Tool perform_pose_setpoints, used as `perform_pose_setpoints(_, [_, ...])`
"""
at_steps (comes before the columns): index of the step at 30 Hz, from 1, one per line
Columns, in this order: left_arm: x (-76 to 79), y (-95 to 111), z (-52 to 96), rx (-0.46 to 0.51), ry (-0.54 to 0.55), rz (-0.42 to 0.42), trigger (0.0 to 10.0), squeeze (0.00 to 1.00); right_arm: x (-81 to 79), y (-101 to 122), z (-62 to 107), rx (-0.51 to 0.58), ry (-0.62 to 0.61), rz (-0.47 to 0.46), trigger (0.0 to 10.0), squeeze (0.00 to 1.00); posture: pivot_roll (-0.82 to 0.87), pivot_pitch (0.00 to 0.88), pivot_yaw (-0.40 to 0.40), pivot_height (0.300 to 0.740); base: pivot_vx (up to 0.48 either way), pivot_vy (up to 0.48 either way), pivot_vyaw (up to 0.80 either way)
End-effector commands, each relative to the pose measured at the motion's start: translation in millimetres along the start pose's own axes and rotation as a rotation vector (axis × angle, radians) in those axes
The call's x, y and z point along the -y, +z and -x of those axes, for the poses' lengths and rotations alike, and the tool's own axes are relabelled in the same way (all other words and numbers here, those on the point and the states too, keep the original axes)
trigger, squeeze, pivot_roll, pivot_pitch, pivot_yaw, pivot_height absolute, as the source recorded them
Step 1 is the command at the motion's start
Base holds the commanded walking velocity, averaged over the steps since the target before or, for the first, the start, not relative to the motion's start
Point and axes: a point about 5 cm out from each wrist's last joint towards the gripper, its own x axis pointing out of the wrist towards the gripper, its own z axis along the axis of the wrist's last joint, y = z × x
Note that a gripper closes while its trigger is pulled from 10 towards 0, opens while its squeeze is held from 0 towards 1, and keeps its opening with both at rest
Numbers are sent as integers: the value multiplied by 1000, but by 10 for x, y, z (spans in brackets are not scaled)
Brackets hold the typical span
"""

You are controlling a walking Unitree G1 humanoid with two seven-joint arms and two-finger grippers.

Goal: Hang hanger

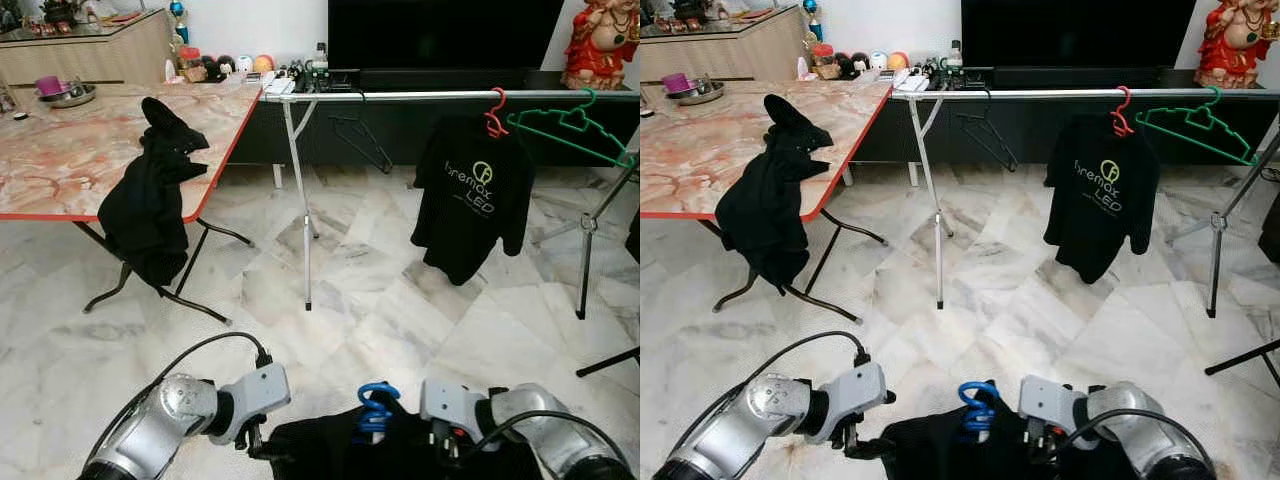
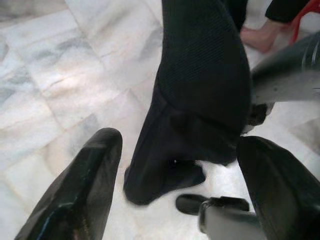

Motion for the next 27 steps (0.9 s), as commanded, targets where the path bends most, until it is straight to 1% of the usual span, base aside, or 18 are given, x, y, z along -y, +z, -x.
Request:
perform_pose_setpoints(1, [-12, -4, -29, 1, 4, -19, 10000, 1000, 84, 127, 19, 40, -21, 51, 0, 0, 39, 52, 5, 740, 0, 0, 0])
perform_pose_setpoints(2, [-10, -10, -41, 2, 4, -22, 10000, 741, 87, 137, 15, 44, -21, 53, 0, 0, 40, 51, 4, 740, 0, 0, 0])
perform_pose_setpoints(3, [-9, -14, -48, 2, 3, -23, 10000, 741, 90, 144, 13, 47, -21, 53, 0, 0, 40, 51, 4, 740, 0, 0, 0])
perform_pose_setpoints(4, [-3, -17, -56, 7, -2, -14, 10000, 149, 92, 153, 10, 50, -21, 56, 0, 0, 39, 52, 4, 740, 0, 0, 0])
perform_pose_setpoints(5, [7, -20, -80, 18, -10, 0, 10000, 0, 85, 167, 0, 54, -13, 62, 0, 0, 39, 52, 4, 740, 0, 0, 0])
perform_pose_setpoints(10, [-2, -20, -157, 30, -2, 8, 10000, 0, 34, 219, -38, 92, 22, 75, 0, 0, 36, 55, 3, 740, 0, 0, 0])
perform_pose_setpoints(13, [-24, 34, -197, 56, 12, -5, 10000, 0, -2, 245, -57, 114, 58, 76, 0, 0, 33, 58, 3, 740, 0, 0, 0])
perform_pose_setpoints(16, [-57, 66, -214, 80, 30, 6, 10000, 0, -20, 252, -68, 118, 75, 81, 0, 0, 31, 59, 1, 740, 0, 0, 0])
perform_pose_setpoints(19, [-73, 59, -219, 82, 36, 14, 10000, 0, -19, 257, -71, 120, 74, 82, 0, 0, 31, 59, 0, 740, 0, 0, 0])
perform_pose_setpoints(23, [-75, 45, -202, 108, 21, 60, 10000, 0, 20, 314, -79, 136, 56, 98, 0, 0, 31, 61, -2, 740, 0, 0, 0])
perform_pose_setpoints(25, [-63, 36, -202, 137, 8, 100, 9882, 0, 45, 365, -92, 158, 40, 105, 0, 0, 32, 61, -5, 740, 0, 0, 0])
perform_pose_setpoints(26, [-63, 36, -204, 142, 8, 104, 9451, 0, 49, 373, -94, 162, 38, 105, 0, 0, 33, 61, -5, 740, 0, 0, 0])
perform_pose_setpoints(27, [-64, 37, -204, 143, 9, 106, 9373, 0, 52, 379, -96, 164, 37, 106, 0, 0, 34, 62, -6, 740, 0, 0, 0])
